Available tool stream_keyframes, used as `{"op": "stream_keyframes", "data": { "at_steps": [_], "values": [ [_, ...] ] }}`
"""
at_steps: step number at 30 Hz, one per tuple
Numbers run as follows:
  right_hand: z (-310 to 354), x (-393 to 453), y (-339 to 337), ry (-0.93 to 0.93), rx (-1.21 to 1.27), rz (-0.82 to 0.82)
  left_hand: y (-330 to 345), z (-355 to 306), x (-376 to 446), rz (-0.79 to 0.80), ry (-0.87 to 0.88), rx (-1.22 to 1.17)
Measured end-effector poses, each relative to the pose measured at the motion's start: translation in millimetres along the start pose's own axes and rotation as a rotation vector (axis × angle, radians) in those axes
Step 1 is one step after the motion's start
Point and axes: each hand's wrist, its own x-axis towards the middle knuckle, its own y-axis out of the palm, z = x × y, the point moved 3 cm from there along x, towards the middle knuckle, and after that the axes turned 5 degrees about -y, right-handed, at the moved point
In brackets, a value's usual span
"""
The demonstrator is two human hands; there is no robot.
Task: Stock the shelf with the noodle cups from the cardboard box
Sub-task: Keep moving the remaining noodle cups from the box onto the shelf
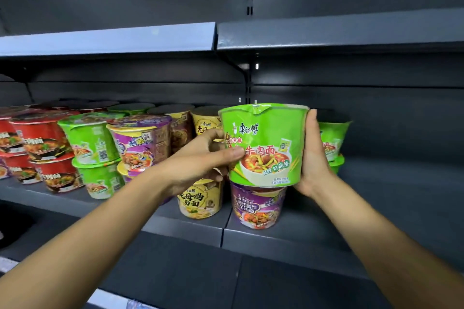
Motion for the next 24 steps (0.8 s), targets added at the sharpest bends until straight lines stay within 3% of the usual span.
{"op": "stream_keyframes", "data": {
  "at_steps": [15, 24],
  "values": [
    [22.2, -29.8, -75.0, -0.099, -0.226, -0.466, 67.8, -3.3, 29.7, 0.019, 0.068, 0.064],
    [33.6, -48.9, -108.5, 0.056, -0.146, -0.431, 101.7, -2.5, 48.2, -0.027, 0.099, 0.429]
  ]
}}
